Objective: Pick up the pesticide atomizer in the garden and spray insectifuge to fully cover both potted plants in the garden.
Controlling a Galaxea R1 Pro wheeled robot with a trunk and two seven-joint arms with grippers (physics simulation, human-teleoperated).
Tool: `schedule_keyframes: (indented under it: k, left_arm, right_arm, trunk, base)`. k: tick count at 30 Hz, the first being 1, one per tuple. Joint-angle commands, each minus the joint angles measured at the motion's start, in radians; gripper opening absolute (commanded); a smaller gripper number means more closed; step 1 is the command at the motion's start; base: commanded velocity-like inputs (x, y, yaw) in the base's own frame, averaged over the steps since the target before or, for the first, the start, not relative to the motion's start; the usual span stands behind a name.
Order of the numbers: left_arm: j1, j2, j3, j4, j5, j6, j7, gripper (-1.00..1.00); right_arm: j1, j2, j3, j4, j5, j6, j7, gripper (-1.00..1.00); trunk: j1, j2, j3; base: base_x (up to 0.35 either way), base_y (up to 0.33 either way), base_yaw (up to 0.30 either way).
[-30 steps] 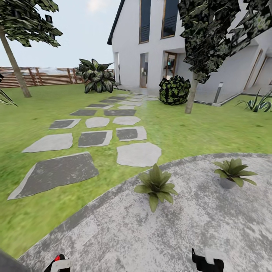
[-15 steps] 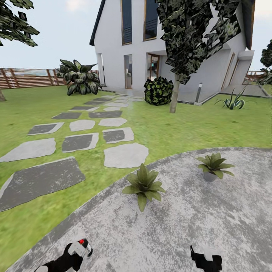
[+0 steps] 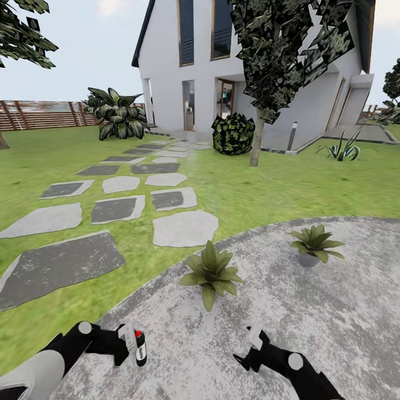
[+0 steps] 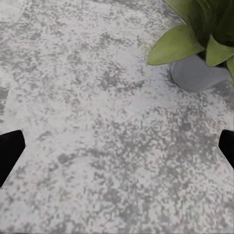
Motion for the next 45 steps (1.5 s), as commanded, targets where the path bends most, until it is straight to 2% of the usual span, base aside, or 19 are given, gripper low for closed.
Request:
schedule_keyframes:
  k: [1, 5, 8, 9, 11, 14, 17, 18, 20, 22, 25, 30, 31, 32, 36, 40, 45]
  left_arm:
    - [-0.002, -0.004, 0.006, -0.012, -0.028, -0.003, -0.006, -1.00]
    - [-0.004, -0.014, 0.005, -0.031, -0.090, -0.001, -0.008, -1.00]
    - [-0.005, -0.021, 0.001, -0.034, -0.102, -0.001, -0.020, -1.00]
    - [-0.005, -0.024, -0.003, -0.034, -0.107, -0.001, -0.032, -1.00]
    - [-0.005, -0.029, -0.010, -0.036, -0.115, 0.000, -0.058, -1.00]
    - [-0.006, -0.034, -0.015, -0.040, -0.121, 0.000, -0.069, -1.00]
    - [-0.006, -0.058, -0.016, -0.055, -0.151, 0.000, -0.072, -1.00]
    - [-0.006, -0.066, -0.016, -0.059, -0.166, 0.001, -0.071, -1.00]
    - [-0.006, -0.087, -0.016, -0.066, -0.200, 0.003, -0.068, -1.00]
    - [-0.006, -0.107, -0.016, -0.069, -0.218, 0.004, -0.065, -1.00]
    - [-0.006, -0.123, -0.015, -0.071, -0.226, 0.004, -0.063, -1.00]
    - [-0.006, -0.157, -0.016, -0.078, -0.230, 0.002, -0.062, -1.00]
    - [-0.005, -0.173, -0.015, -0.084, -0.246, 0.000, -0.062, -1.00]
    - [-0.004, -0.178, -0.015, -0.085, -0.253, -0.002, -0.062, -1.00]
    - [-0.003, -0.187, -0.014, -0.086, -0.275, -0.009, -0.061, -1.00]
    - [-0.003, -0.194, -0.014, -0.086, -0.277, -0.011, -0.060, -1.00]
    - [-0.003, -0.215, -0.014, -0.086, -0.277, -0.012, -0.058, -1.00]
  right_arm:
    - [-0.005, 0.004, 0.011, -0.004, 0.023, -0.004, 0.011, 1.00]
    - [-0.013, 0.017, 0.054, -0.008, 0.040, 0.001, 0.023, 1.00]
    - [-0.014, 0.030, 0.061, -0.010, 0.043, 0.001, 0.066, 1.00]
    - [-0.014, 0.033, 0.062, -0.012, 0.044, 0.001, 0.089, -1.00]
    - [-0.015, 0.037, 0.062, -0.028, 0.043, 0.000, 0.130, -1.00]
    - [-0.017, 0.052, 0.063, -0.048, 0.044, 0.000, 0.149, -1.00]
    - [-0.020, 0.070, 0.068, -0.052, 0.044, 0.000, 0.158, -1.00]
    - [-0.021, 0.075, 0.077, -0.053, 0.045, 0.000, 0.162, -1.00]
    - [-0.024, 0.091, 0.120, -0.055, 0.045, 0.001, 0.169, -1.00]
    - [-0.033, 0.102, 0.159, -0.057, 0.044, 0.001, 0.171, -1.00]
    - [-0.037, 0.118, 0.182, -0.059, 0.043, 0.002, 0.173, -1.00]
    - [-0.044, 0.141, 0.189, -0.060, 0.043, 0.001, 0.174, -1.00]
    - [-0.045, 0.151, 0.189, -0.061, 0.043, 0.001, 0.174, -1.00]
    - [-0.046, 0.155, 0.189, -0.061, 0.043, 0.001, 0.176, -1.00]
    - [-0.052, 0.158, 0.189, -0.061, 0.043, 0.000, 0.179, -1.00]
    - [-0.053, 0.165, 0.189, -0.061, 0.043, 0.000, 0.180, -1.00]
    - [-0.058, 0.169, 0.189, -0.061, 0.043, 0.000, 0.180, -1.00]
  trunk:
    - [0.000, 0.000, -0.001]
    - [0.000, 0.000, -0.001]
    - [0.000, 0.000, -0.001]
    - [0.000, 0.000, -0.001]
    - [0.000, 0.000, -0.001]
    - [0.000, 0.000, -0.001]
    - [0.000, 0.000, -0.001]
    - [0.000, 0.000, -0.001]
    - [0.000, 0.000, -0.001]
    - [0.000, 0.000, -0.001]
    - [0.000, 0.000, -0.001]
    - [0.000, 0.000, -0.001]
    - [0.000, 0.000, -0.001]
    - [0.000, 0.000, -0.001]
    - [0.000, 0.000, -0.001]
    - [0.000, 0.000, -0.001]
    - [0.000, 0.000, -0.001]
  base:
    - [0.000, 0.000, 0.000]
    - [0.000, 0.000, 0.000]
    - [0.000, 0.000, 0.000]
    - [0.000, 0.000, 0.000]
    - [0.000, 0.000, 0.000]
    - [0.000, 0.000, 0.000]
    - [0.000, 0.000, 0.000]
    - [0.000, 0.000, 0.000]
    - [0.000, 0.000, 0.000]
    - [0.000, 0.000, 0.000]
    - [0.000, 0.000, 0.000]
    - [0.000, 0.000, 0.000]
    - [0.000, 0.000, 0.000]
    - [0.000, 0.000, 0.000]
    - [0.000, 0.000, 0.000]
    - [0.000, 0.000, 0.000]
    - [0.000, 0.000, 0.000]
